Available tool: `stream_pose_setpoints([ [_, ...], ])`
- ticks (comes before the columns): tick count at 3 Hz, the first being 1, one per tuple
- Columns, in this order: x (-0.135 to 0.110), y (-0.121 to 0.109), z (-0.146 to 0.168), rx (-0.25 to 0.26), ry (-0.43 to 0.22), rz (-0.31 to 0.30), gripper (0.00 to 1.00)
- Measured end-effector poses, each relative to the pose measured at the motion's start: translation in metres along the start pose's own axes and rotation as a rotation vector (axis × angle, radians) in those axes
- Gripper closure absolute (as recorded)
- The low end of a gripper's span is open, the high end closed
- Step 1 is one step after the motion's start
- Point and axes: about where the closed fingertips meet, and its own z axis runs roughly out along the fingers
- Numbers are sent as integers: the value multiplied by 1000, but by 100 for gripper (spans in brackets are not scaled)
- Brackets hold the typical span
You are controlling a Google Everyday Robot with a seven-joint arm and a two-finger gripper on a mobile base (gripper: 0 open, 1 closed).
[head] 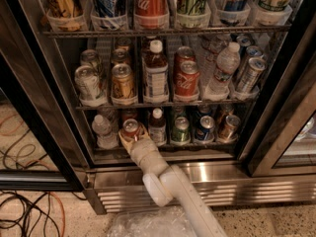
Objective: Pick coke can from bottom shelf of fridge
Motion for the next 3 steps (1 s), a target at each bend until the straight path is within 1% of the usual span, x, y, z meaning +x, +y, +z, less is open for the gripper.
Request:
stream_pose_setpoints([
  [2, -10, 1, -5, -16, -13, -30, 100],
  [3, -13, 2, -10, -30, -11, -57, 100],
])
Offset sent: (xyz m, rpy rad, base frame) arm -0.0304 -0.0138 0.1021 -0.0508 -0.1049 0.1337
